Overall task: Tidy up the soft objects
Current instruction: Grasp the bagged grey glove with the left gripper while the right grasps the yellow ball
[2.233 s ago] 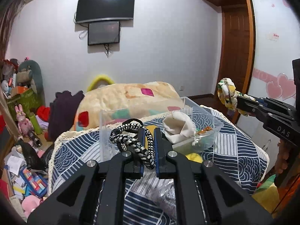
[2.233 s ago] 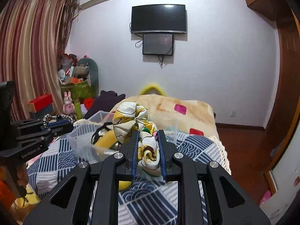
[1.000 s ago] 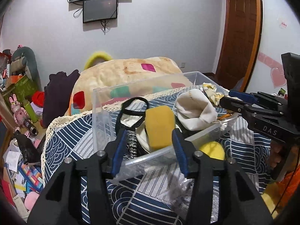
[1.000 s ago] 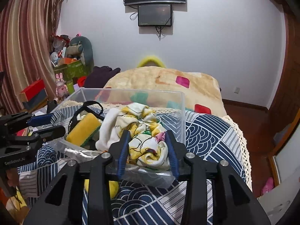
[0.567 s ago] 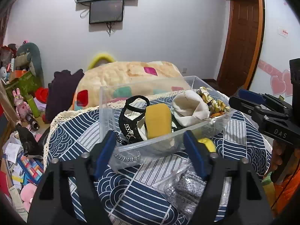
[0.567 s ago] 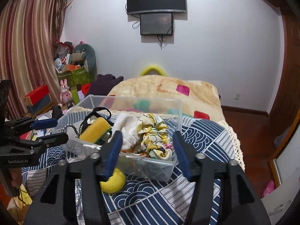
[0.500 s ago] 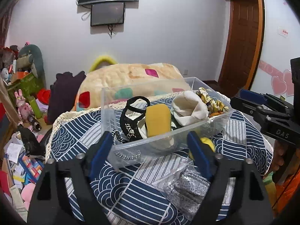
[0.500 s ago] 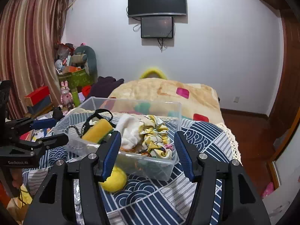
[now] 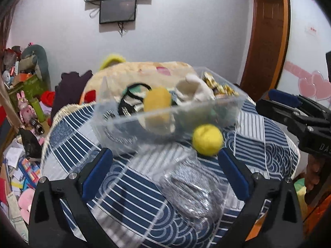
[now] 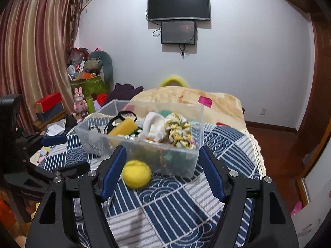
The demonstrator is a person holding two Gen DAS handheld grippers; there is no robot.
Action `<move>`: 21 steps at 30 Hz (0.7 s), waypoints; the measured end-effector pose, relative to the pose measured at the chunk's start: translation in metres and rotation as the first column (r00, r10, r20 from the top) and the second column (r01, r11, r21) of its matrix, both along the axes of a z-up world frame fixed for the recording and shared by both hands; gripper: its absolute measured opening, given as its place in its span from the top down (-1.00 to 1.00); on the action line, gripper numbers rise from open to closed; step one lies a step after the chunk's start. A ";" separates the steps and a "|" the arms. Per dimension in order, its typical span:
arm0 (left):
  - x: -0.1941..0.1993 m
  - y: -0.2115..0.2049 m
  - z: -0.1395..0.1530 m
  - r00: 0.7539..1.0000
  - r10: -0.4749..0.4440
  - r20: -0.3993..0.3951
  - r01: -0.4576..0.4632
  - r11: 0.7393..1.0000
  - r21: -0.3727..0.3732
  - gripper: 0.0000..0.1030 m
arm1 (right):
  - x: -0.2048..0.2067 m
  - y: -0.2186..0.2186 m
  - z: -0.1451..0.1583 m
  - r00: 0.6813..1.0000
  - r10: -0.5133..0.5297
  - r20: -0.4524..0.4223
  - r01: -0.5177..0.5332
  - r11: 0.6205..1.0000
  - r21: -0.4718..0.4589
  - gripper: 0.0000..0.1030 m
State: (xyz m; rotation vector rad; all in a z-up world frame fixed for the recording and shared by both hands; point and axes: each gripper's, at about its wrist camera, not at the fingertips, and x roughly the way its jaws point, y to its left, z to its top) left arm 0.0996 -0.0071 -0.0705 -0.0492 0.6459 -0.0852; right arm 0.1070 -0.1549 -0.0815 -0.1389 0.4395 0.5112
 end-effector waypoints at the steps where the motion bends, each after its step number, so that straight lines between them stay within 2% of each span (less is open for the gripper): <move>1: -0.001 -0.003 -0.004 1.000 -0.004 -0.012 0.004 1.000 -0.007 -1.00 | 0.000 0.000 -0.002 1.000 0.001 -0.006 -0.001 1.000 -0.002 -0.36; 7: 0.007 -0.012 -0.030 0.995 -0.019 -0.096 0.017 1.000 -0.014 -1.00 | 0.001 -0.001 -0.017 0.999 0.000 -0.045 0.000 1.000 -0.011 -0.36; 11: 0.008 -0.010 -0.046 0.990 -0.036 -0.136 0.030 0.998 -0.046 -1.00 | -0.002 -0.001 -0.025 0.998 0.001 -0.065 -0.002 1.000 -0.017 -0.36; 16: 0.000 -0.002 -0.050 0.993 -0.043 -0.106 0.037 0.998 -0.057 -0.98 | -0.004 0.003 -0.033 0.996 0.012 -0.091 -0.014 1.000 -0.022 -0.36; 18: -0.003 0.002 -0.051 0.994 -0.049 -0.100 0.042 0.997 -0.071 -0.67 | -0.006 0.006 -0.036 0.995 0.018 -0.099 -0.021 1.000 -0.023 -0.36; 21: -0.008 0.007 -0.050 0.995 -0.035 -0.090 0.030 0.998 -0.060 -0.31 | -0.006 0.012 -0.042 0.993 0.029 -0.118 -0.033 0.999 -0.034 -0.36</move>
